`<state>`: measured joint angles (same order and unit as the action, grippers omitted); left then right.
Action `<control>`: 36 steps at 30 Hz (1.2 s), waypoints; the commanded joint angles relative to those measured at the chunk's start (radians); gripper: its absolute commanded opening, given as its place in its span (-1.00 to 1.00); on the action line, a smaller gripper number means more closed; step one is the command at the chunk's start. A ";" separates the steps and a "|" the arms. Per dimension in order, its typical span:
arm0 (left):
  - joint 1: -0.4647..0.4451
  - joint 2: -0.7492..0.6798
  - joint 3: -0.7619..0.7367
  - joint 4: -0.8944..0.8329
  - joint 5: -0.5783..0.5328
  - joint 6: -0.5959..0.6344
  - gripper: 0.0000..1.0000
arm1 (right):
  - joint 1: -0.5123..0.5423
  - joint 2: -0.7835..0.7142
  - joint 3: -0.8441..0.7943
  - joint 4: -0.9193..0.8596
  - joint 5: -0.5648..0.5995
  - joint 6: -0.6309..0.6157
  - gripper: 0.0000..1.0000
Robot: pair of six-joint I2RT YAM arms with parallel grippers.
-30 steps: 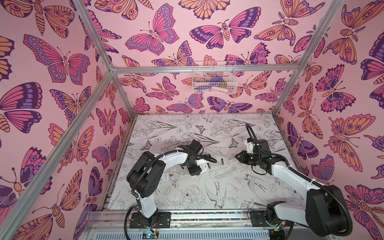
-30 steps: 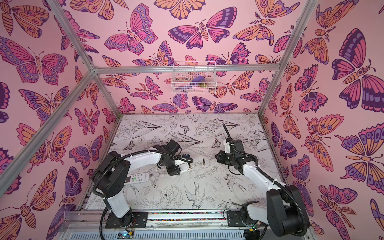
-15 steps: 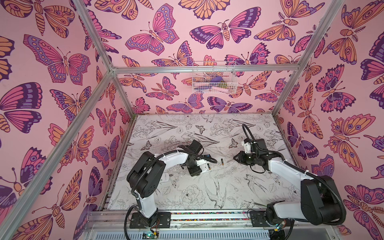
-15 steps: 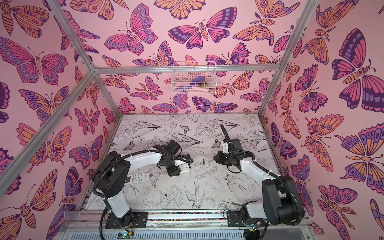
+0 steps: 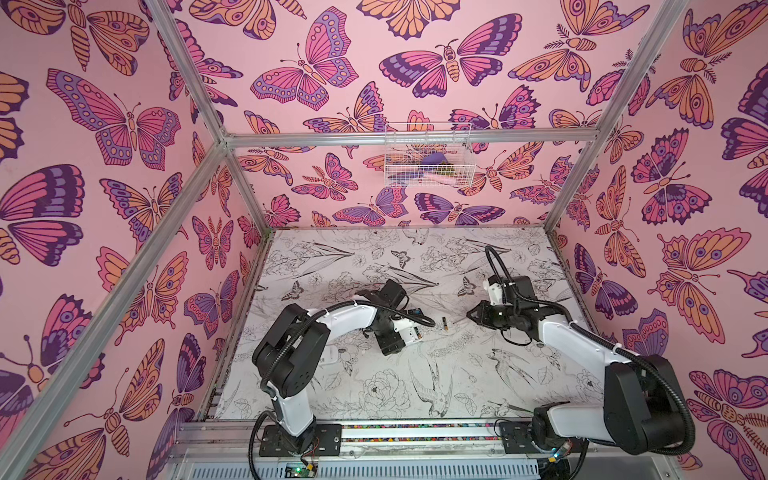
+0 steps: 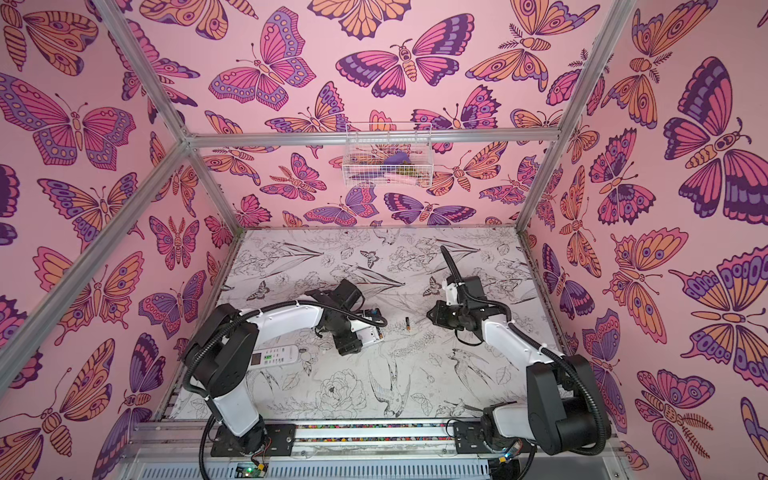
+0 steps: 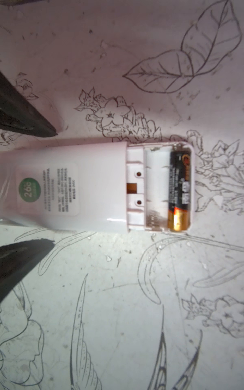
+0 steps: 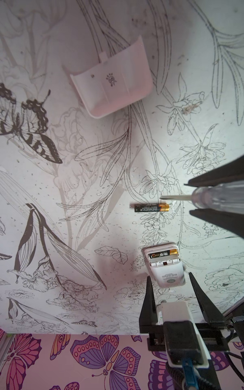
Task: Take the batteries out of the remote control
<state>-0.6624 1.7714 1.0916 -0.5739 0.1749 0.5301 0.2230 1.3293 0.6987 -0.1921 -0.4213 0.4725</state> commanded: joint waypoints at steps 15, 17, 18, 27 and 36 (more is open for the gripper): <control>0.048 -0.195 -0.022 0.033 0.014 -0.085 0.78 | 0.134 -0.103 -0.049 -0.028 0.006 0.067 -1.00; 0.074 -0.205 -0.020 0.033 0.034 -0.103 0.79 | 0.161 -0.091 -0.046 -0.031 0.010 0.074 -1.00; 0.092 -0.209 -0.016 0.033 0.039 -0.118 0.80 | 0.181 -0.089 -0.041 -0.037 0.023 0.077 -1.00; 0.218 -0.251 -0.053 0.094 0.051 -0.190 0.98 | 0.300 0.003 -0.029 0.046 0.053 0.128 -1.00; 0.312 -0.300 -0.090 0.131 0.063 -0.222 1.00 | 0.351 0.132 0.032 0.119 0.034 0.146 -1.00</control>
<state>-0.3740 1.5005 1.0325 -0.4606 0.2169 0.3305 0.5598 1.4372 0.7067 -0.1043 -0.3969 0.6056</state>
